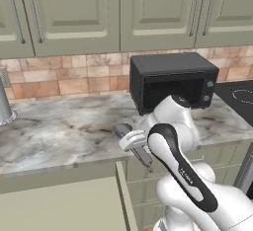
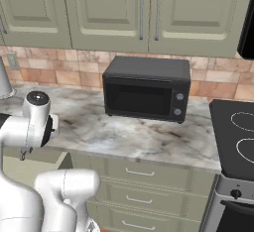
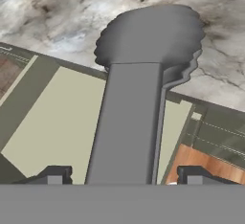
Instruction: Take the tongs from the drawer on the left and place them on the dining counter next to the tray containing the kebab skewer.
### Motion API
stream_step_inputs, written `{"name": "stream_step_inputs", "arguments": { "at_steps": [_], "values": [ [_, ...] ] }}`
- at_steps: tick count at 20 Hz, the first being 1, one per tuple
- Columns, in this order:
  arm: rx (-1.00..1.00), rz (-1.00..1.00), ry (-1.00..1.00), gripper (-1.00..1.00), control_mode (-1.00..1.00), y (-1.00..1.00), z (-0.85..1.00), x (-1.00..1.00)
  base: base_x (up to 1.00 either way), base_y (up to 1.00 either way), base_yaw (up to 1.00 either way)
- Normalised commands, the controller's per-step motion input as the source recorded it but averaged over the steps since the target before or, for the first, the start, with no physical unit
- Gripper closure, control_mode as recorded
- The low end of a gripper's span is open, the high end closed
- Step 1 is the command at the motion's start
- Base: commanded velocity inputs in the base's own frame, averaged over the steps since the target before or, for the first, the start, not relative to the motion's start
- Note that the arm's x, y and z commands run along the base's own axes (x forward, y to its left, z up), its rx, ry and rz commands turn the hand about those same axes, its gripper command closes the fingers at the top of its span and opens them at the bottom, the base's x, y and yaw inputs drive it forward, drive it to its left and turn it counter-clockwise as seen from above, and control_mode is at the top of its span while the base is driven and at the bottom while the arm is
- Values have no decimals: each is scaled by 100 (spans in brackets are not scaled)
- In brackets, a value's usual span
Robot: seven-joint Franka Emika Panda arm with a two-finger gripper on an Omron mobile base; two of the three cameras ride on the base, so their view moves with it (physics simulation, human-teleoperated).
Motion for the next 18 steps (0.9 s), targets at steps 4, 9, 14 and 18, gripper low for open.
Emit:
{"name": "stream_step_inputs", "arguments": {
  "at_steps": [4, 9, 14, 18],
  "values": [
    [0, 0, 0, 100, -100, 0, 0, 0, 0, 0, 0],
    [0, -1, 0, 100, 100, -3, -4, -5, -9, -7, -6],
    [0, 0, 0, 100, 100, 0, 0, 0, -38, -65, -69],
    [0, 0, 0, 100, 100, 0, 0, 0, 0, -98, -77]
  ]
}}
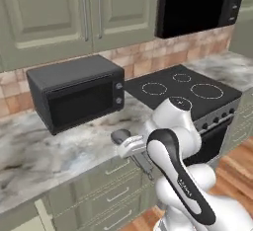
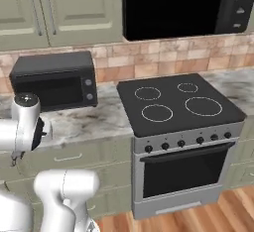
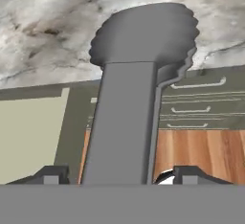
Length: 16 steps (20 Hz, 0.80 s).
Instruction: Take the tongs from the drawer on the left and place them on the dining counter next to the tray containing the kebab skewer.
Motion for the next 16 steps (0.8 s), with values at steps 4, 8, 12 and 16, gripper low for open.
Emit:
{"name": "stream_step_inputs", "arguments": {
  "at_steps": [4, 8, 12, 16],
  "values": [
    [0, 0, 0, 100, 100, 0, 0, 0, 0, -66, -91],
    [0, 0, 0, 100, 100, 0, 0, 0, 0, -25, -100],
    [0, 0, 0, 100, 100, 0, 0, 0, 0, -7, -100],
    [0, 0, 0, 100, 100, 0, 0, 0, 0, -1, -100]
  ]
}}
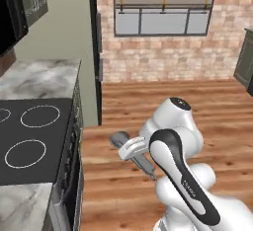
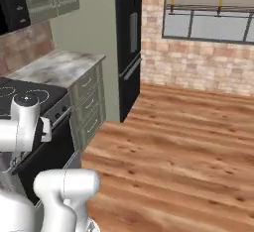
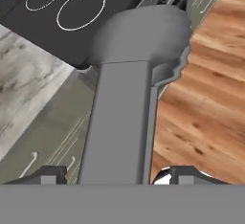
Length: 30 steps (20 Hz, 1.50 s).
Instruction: Take the tongs from the drawer on the left and place them on the dining counter next to the tray containing the kebab skewer.
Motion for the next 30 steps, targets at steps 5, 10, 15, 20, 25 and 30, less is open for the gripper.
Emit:
{"name": "stream_step_inputs", "arguments": {
  "at_steps": [5, 10, 15, 20, 25, 30],
  "values": [
    [0, 0, 0, 100, 100, 0, 0, 0, 0, 0, -100],
    [0, 0, 0, 100, 100, 0, 0, 0, 3, 2, -100],
    [0, 0, 0, 100, 100, 0, 0, 0, 30, 19, -100],
    [0, 0, 0, 100, 100, 0, 0, 0, 81, 50, -86],
    [0, 0, 0, 100, 100, 0, 0, 0, 100, 89, -55],
    [0, 0, 0, 100, 100, 0, 0, 0, 91, 62, -42]
  ]
}}
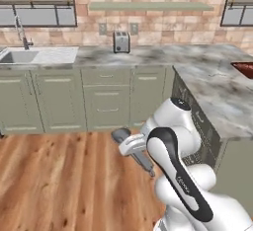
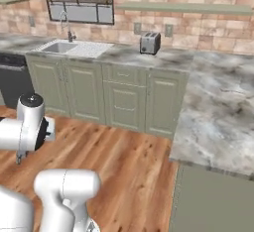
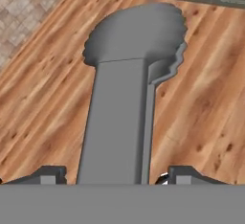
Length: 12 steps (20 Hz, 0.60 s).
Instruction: Take the tongs from the drawer on the left and place them on the dining counter next to the tray containing the kebab skewer.
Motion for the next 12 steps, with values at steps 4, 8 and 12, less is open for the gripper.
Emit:
{"name": "stream_step_inputs", "arguments": {
  "at_steps": [4, 8, 12],
  "values": [
    [0, 0, 0, 100, 100, 0, 0, 0, 1, -97, -18],
    [0, 0, 0, 100, 100, 0, 0, 0, -18, -100, -25],
    [0, 0, 0, 100, 100, 0, 0, 0, -4, -100, -29]
  ]
}}
